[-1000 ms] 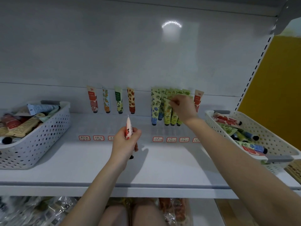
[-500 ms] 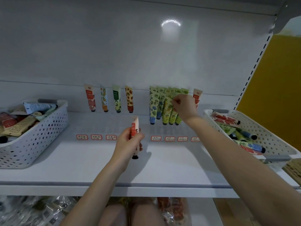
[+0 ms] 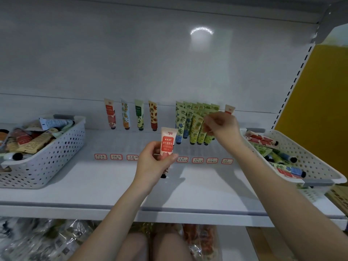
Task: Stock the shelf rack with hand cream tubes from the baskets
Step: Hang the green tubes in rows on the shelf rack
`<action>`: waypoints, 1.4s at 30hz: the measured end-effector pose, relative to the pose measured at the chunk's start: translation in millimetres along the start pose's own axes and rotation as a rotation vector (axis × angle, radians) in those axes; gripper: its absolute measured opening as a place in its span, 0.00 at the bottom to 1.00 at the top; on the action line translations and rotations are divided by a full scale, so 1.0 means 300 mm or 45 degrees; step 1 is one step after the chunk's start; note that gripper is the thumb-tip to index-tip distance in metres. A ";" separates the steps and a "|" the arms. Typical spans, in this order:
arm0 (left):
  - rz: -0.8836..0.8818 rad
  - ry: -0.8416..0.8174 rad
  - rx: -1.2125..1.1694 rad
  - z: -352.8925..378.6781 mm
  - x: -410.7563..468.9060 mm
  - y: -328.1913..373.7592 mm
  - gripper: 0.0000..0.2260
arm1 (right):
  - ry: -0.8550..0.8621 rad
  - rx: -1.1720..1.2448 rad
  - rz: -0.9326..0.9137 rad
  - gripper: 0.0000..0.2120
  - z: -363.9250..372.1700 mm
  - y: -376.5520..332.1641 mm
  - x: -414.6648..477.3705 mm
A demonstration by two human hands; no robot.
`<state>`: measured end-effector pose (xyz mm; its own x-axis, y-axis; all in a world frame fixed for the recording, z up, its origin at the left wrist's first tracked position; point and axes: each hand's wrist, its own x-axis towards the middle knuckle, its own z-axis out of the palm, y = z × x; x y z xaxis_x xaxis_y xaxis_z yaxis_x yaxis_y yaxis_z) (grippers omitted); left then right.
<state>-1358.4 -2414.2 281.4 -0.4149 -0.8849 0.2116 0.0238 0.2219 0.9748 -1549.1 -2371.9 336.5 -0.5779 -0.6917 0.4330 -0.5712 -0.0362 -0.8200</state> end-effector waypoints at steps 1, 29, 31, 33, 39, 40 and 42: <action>0.012 -0.002 0.014 0.009 -0.005 0.005 0.13 | -0.108 0.041 0.021 0.07 0.000 -0.013 -0.034; 0.466 -0.496 1.131 0.374 0.048 -0.269 0.12 | 0.250 -0.401 0.076 0.09 -0.316 0.141 0.210; 0.485 -0.476 1.109 0.375 0.050 -0.281 0.11 | 0.223 -0.444 0.049 0.10 -0.285 0.149 0.247; 0.514 -0.452 1.105 0.377 0.051 -0.289 0.11 | 0.206 -0.477 0.050 0.10 -0.249 0.154 0.280; 0.553 -0.392 1.086 0.382 0.057 -0.306 0.10 | 0.165 -0.578 0.062 0.11 -0.167 0.174 0.335; 0.561 -0.383 1.090 0.383 0.057 -0.307 0.10 | 0.159 -0.589 0.066 0.11 -0.159 0.176 0.339; 0.566 -0.373 1.092 0.385 0.057 -0.309 0.10 | 0.146 -0.602 0.069 0.11 -0.147 0.184 0.346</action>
<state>-1472.7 -2402.6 186.4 -0.7372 -0.5405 0.4054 -0.3836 0.8288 0.4074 -1666.3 -2413.7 352.7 -0.6598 -0.5985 0.4545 -0.7250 0.3478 -0.5945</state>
